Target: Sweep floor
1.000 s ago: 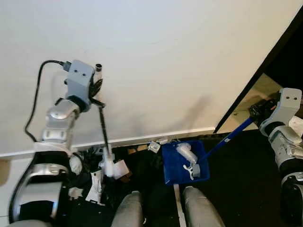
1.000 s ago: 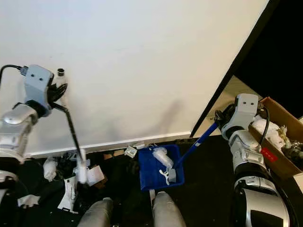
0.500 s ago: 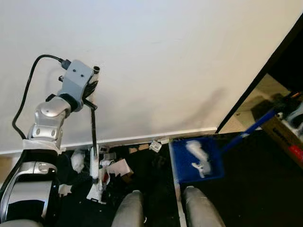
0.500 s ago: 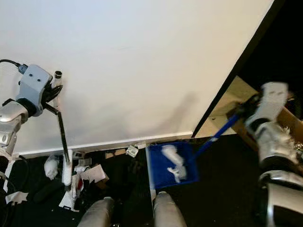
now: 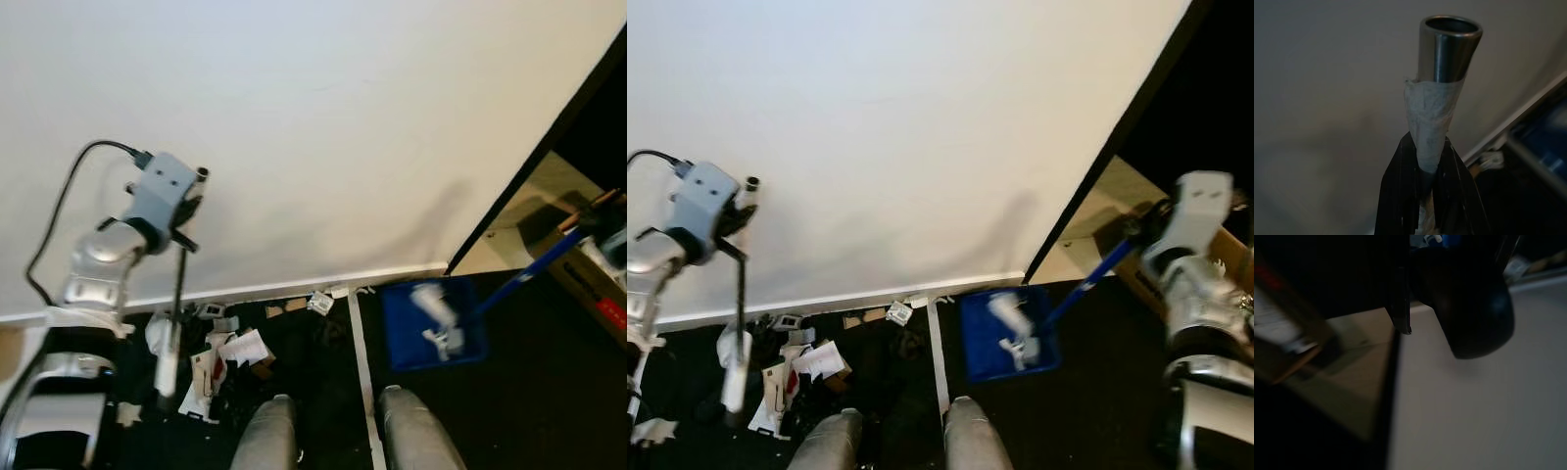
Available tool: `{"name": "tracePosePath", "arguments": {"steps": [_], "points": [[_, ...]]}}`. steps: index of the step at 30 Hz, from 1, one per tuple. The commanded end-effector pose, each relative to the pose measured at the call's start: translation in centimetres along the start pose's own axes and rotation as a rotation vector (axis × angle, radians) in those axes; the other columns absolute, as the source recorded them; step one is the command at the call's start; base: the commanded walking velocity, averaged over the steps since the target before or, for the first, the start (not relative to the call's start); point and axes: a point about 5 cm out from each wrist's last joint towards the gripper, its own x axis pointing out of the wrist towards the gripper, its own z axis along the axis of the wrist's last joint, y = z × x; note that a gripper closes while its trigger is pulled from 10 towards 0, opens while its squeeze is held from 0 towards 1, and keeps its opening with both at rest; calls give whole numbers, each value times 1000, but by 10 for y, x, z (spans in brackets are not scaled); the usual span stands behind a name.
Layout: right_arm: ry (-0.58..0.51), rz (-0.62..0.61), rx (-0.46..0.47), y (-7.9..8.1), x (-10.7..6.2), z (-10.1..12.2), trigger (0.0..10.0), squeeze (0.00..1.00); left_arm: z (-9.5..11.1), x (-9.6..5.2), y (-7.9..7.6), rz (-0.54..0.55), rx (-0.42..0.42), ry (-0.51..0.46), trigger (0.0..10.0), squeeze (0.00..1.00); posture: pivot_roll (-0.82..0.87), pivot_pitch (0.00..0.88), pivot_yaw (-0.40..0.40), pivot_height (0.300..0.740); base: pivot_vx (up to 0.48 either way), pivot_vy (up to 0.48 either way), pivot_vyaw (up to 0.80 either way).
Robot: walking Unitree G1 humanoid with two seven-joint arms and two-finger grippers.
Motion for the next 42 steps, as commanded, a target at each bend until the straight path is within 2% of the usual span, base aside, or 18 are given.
{"name": "tracePosePath", "arguments": {"steps": [1, 8, 12, 14, 16, 23, 24, 29, 35, 37, 42], "points": [[-3, -1, -6, 0, 0, -1, 10000, 0, 3, 3, -2, 22, -47, -52, 10000, 0, 49, 102, 11, 740, 0, 0, 0], [-9, 18, 14, 25, 10, -5, 10000, 0, 9, 25, -22, 31, -137, -98, 10000, 0, 42, 119, 12, 740, 0, 0, 0], [-6, 22, 12, 34, 12, -10, 10000, 0, 16, 37, -32, 39, -157, -105, 10000, 0, 30, 133, 15, 740, 0, 0, 0], [-4, 28, 13, 38, 12, -12, 10000, 0, 21, 43, -39, 21, -157, -111, 10000, 0, 20, 146, 20, 740, 0, 0, 0], [-7, 33, 21, 46, 13, -16, 10000, 0, 31, 52, -53, -23, -151, -135, 10000, 0, 9, 157, 28, 740, 0, 0, 0], [-18, 37, 30, 63, 15, -21, 10000, 0, 53, 67, -76, -59, -185, -193, 10000, 0, 1, 167, 34, 740, 0, 0, 0], [-18, 37, 30, 63, 15, -21, 10000, 0, 53, 67, -76, -59, -185, -193, 10000, 0, 1, 167, 34, 740, 0, 0, 0], [-13, 53, 33, 80, 18, -25, 10000, 0, 72, 78, -101, -119, -207, -226, 10000, 0, 1, 170, 35, 740, 0, 0, 0], [-15, 72, 35, 91, 19, -25, 10000, 0, 81, 82, -116, -177, -211, -247, 10000, 0, -1, 170, 35, 740, 0, 0, 0], [-11, 114, 31, 108, 21, -26, 10000, 0, 89, 85, -131, -217, -237, -261, 10000, 0, -2, 170, 34, 740, 0, 0, 0], [-5, 136, 26, 117, 22, -28, 10000, 0, 93, 87, -141, -237, -265, -270, 10000, 0, 0, 168, 32, 740, 0, 0, 0]]}}
